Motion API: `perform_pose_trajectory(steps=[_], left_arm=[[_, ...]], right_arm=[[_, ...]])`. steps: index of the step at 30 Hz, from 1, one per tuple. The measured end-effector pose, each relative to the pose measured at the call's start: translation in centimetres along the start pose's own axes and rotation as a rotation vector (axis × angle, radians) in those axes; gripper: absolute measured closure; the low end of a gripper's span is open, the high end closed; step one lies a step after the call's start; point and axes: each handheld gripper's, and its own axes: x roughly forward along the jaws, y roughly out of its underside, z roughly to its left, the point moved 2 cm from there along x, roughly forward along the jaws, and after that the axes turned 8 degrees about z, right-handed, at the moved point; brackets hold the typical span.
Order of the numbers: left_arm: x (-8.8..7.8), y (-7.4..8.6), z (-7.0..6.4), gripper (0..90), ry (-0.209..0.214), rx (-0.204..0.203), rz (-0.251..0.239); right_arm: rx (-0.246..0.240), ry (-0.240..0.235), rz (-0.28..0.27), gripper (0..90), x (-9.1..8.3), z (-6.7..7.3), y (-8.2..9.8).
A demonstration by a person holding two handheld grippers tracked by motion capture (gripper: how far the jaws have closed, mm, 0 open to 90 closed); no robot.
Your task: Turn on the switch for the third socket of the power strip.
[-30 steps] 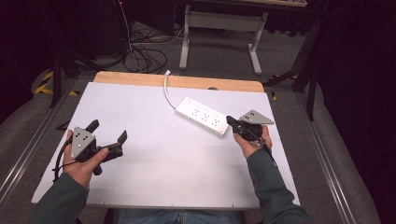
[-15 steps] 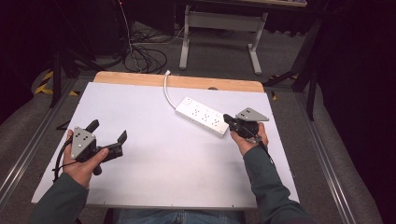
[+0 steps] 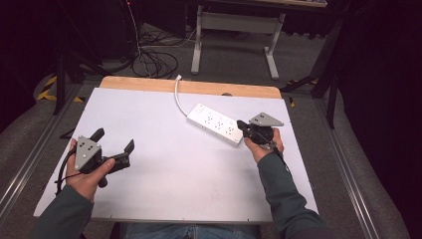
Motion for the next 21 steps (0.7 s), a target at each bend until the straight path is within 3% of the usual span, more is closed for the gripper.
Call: perform_pose_trajectory(steps=[21], left_arm=[[0.0,0.1,0.2,2.0,-0.003,0.001,0.003]], right_arm=[[0.005,-0.002,0.026,90.0,1.2,-0.7,0.0]])
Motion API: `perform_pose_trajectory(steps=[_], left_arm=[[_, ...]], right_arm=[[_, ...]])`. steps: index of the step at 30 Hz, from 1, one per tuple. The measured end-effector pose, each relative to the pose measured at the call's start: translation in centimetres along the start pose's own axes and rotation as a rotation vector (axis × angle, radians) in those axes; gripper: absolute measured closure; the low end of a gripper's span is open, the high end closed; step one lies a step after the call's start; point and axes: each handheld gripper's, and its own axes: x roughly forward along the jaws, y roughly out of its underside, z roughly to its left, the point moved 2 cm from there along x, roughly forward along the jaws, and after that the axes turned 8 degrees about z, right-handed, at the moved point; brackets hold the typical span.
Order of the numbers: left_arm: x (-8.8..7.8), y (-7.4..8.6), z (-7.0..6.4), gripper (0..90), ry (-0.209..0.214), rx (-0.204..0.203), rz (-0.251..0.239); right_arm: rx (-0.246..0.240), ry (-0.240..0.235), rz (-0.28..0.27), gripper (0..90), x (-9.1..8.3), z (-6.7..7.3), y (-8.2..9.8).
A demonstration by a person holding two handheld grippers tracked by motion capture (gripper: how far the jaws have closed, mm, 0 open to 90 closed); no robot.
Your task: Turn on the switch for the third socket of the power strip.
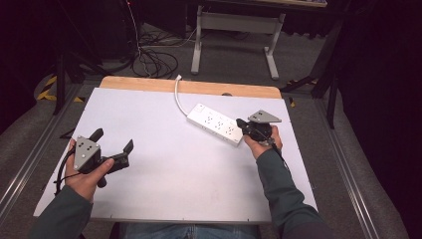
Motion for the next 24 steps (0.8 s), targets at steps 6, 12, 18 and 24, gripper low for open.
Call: perform_pose_trajectory(steps=[6,12,18,24], left_arm=[[0.1,-0.1,-0.1,2.0,0.006,0.006,0.001],[0.2,-0.1,-0.1,2.0,0.010,0.006,0.001],[0.1,-0.1,-0.2,2.1,0.013,0.010,0.001],[0.1,-0.1,-0.2,2.1,0.010,0.010,0.001]], right_arm=[[0.009,0.003,0.014,90.0,0.7,-0.2,0.1],[0.013,0.008,0.035,90.0,1.4,-0.5,0.4],[0.010,0.009,0.043,90.0,1.9,-0.6,0.3],[-0.004,0.005,0.051,90.0,2.4,-0.4,0.0]])
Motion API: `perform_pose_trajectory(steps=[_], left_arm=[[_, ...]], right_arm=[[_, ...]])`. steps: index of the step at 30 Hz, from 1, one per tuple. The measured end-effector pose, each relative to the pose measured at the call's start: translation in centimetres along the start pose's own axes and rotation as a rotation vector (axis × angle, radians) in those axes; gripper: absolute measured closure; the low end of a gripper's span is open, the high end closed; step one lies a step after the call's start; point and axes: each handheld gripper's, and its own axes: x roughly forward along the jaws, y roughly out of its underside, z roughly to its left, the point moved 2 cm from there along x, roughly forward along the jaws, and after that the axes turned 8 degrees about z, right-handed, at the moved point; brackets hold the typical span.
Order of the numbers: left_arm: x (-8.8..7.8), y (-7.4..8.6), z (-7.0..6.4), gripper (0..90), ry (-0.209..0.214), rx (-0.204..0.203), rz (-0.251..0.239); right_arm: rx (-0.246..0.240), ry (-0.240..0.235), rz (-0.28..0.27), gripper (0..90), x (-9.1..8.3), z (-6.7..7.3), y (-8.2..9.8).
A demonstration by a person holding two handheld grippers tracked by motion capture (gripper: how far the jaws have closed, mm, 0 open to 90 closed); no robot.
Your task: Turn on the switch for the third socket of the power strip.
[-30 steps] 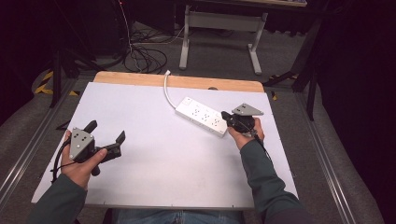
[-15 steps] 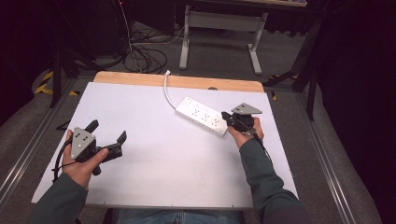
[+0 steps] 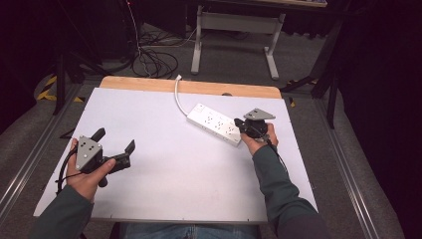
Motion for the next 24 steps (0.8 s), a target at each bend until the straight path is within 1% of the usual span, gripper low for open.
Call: perform_pose_trajectory(steps=[2,8,16,24], left_arm=[[0.0,0.0,0.0,2.1,0.002,0.003,-0.001],[0.0,0.0,-0.1,2.1,0.002,0.004,-0.002],[-0.1,0.0,-0.2,2.1,0.003,0.010,-0.002],[0.0,0.0,-0.2,2.1,0.004,0.009,-0.003]], right_arm=[[-0.007,-0.002,0.002,90.0,0.1,0.0,-0.1],[-0.006,-0.001,0.009,90.0,0.5,-0.1,-0.1],[0.004,0.005,0.022,90.0,0.8,-0.5,-0.1],[-0.005,0.005,0.036,90.0,1.6,-0.7,-0.3]])
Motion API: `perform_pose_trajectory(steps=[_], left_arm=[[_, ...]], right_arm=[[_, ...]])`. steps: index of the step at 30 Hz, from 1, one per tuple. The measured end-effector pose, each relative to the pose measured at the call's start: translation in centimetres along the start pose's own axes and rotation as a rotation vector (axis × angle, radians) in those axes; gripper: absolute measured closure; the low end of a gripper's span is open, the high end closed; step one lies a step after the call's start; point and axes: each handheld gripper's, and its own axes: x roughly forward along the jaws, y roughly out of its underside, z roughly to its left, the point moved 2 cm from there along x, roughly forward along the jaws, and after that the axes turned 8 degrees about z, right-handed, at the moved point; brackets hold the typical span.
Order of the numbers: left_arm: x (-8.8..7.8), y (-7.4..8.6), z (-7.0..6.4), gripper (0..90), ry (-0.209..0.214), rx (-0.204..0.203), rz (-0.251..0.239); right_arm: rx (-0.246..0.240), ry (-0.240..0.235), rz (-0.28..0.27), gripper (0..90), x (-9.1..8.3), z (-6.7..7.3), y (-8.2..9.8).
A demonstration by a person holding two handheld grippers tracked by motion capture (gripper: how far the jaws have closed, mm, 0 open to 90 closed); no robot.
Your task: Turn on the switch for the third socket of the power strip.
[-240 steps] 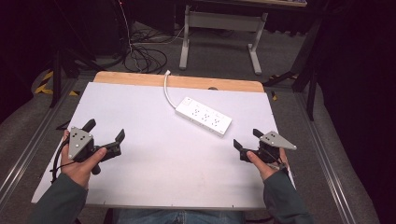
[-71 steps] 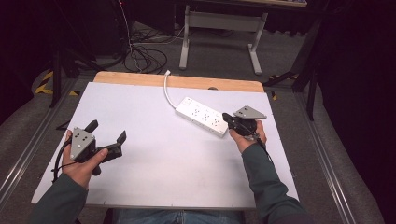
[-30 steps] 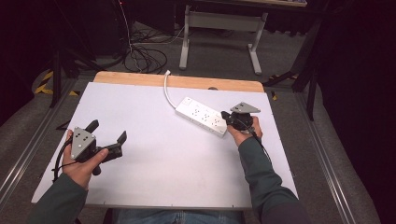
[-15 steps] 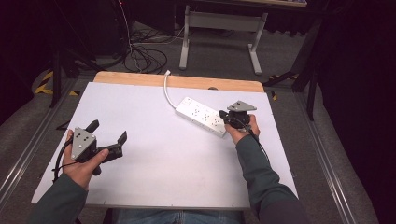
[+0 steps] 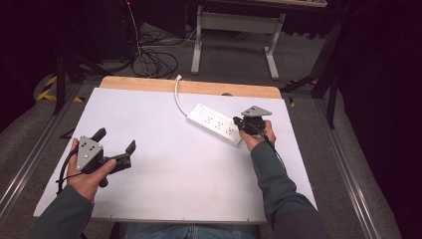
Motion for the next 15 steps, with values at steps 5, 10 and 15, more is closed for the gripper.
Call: perform_pose_trajectory(steps=[5,10,15], left_arm=[[0.0,0.0,0.0,2.2,0.000,-0.002,0.002],[0.1,0.0,0.0,2.2,0.002,-0.002,0.002],[0.1,0.0,0.0,2.2,0.007,-0.004,0.003]], right_arm=[[-0.001,0.000,0.003,90.0,0.3,0.0,-0.2],[-0.002,0.000,0.010,90.0,0.7,-0.2,-0.3],[-0.001,-0.001,0.015,90.0,1.1,-0.5,-0.4]])
